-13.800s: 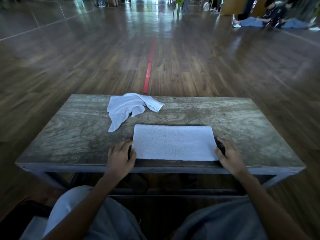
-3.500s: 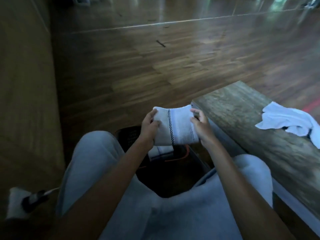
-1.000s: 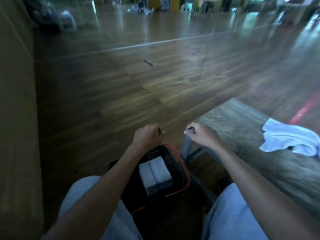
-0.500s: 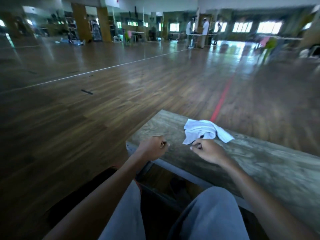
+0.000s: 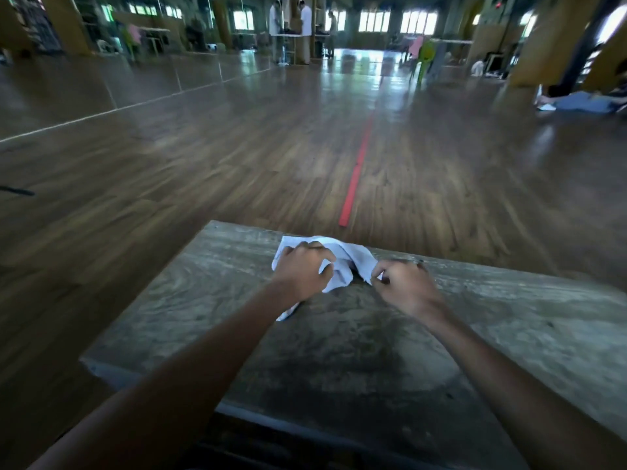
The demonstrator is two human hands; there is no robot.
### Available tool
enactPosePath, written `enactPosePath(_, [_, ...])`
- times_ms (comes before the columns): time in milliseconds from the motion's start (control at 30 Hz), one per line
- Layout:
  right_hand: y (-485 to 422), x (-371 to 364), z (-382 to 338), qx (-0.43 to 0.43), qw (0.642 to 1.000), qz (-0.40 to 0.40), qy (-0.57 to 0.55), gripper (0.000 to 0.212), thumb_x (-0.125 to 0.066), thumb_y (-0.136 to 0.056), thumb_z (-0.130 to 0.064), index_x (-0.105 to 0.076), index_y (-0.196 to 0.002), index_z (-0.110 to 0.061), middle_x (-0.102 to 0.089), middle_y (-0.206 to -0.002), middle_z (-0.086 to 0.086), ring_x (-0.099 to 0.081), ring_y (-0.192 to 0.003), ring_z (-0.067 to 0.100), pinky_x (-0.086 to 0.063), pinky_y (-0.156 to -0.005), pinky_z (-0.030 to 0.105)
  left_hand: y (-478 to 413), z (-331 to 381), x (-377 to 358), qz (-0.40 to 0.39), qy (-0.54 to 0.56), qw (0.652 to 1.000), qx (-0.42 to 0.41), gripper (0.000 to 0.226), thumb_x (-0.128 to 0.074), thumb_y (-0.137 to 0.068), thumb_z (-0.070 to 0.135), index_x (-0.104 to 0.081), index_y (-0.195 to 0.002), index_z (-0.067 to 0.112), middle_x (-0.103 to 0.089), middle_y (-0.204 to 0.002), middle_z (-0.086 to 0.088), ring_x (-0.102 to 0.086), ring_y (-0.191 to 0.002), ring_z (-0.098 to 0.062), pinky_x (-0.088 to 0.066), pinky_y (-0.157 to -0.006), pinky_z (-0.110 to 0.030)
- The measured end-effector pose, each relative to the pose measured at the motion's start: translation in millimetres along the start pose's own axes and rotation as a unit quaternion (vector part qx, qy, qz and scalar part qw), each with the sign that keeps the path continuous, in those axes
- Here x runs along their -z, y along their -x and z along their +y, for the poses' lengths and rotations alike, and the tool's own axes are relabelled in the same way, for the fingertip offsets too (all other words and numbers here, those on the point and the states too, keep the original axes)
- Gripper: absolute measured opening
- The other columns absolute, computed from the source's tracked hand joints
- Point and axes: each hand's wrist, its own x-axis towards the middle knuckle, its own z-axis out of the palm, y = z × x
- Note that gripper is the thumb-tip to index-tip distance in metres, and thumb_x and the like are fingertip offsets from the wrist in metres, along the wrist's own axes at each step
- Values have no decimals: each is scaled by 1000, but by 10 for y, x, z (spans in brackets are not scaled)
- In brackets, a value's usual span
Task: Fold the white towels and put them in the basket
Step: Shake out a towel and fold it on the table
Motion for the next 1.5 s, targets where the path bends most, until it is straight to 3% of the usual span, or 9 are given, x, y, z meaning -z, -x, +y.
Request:
enactPosePath(233, [-565,-563,158,-6,997,-24,75,43,-51,-89,-41,-49,-127,-21,-49,-129,4,-41,-125,25,-30,-97,40,-643,-142,-491,-47,-59,997,-33,49,-44,-92,29,-39,-141,31,-33,-152,11,-26,-139,-12,-19,-104,-40])
enactPosePath(367, [-538,-566,192,-4,1000,-8,-14,16,-49,-90,-22,-59,-103,-18,-64,-110,8,-54,-108,31,-32,-87,37,-641,-145,-542,-16,-64,997,-44,21,-49,-92,32,-58,-111,32,-59,-117,13,-45,-118,-10,-10,-97,-37])
enactPosePath(600, [-114,106,103,48,991,-37,-116,22,-40,-90,-5,-51,-107,-14,-59,-101,5,-54,-104,27,-31,-85,35,-178,70,26,-13,-9,994,-104,13,-48,-88,31,-57,-96,27,-64,-96,11,-49,-105,-3,-6,-88,-27])
enactPosePath(700, [141,593,-34,94,991,-25,-90,10,-45,-94,-21,-43,-104,-22,-52,-99,-5,-49,-108,19,-19,-76,29,50,243,449,-3,33,995,-90,15,-50,-84,33,-57,-95,26,-64,-90,7,-52,-98,-4,-8,-82,-23])
enactPosePath(833, [505,1324,-230,123,992,-5,-39,47,-65,-82,-43,-31,-107,-23,-47,-89,-7,-46,-85,17,-28,-78,33,259,567,1043,28,62,995,-79,12,-57,-84,26,-57,-96,27,-65,-88,10,-52,-101,-5,-11,-80,-25])
enactPosePath(1000, [846,1971,-329,155,985,11,-80,33,-62,-87,-21,-32,-100,-21,-44,-85,-4,-44,-74,15,-36,-69,24,401,933,1649,11,112,992,-50,9,-52,-75,41,-56,-77,33,-57,-72,21,-54,-91,-2,-28,-103,-41])
enactPosePath(1133, [972,2245,-357,159,977,48,-134,13,-54,-91,-6,-48,-100,-12,-48,-82,-7,-44,-76,13,-35,-61,9,530,1057,1912,-1,210,977,-32,6,-60,-72,37,-59,-73,31,-69,-83,8,-62,-78,-6,-46,-87,-32])
enactPosePath(1233, [1039,2408,-358,157,977,75,-120,5,-57,-90,-7,-54,-94,-10,-54,-80,-5,-48,-72,9,-34,-59,14,634,1149,2081,-45,293,954,-38,14,-68,-83,12,-60,-77,22,-67,-84,-5,-56,-69,-8,-41,-64,-17])
enactPosePath(1500, [1270,2647,-366,152,986,-6,-67,22,-55,-87,-11,-38,-77,-20,-39,-65,-7,-33,-56,8,-31,-52,20,680,1252,2272,-104,344,932,-50,15,-62,-88,13,-56,-76,20,-58,-81,3,-51,-87,-12,-35,-82,-26])
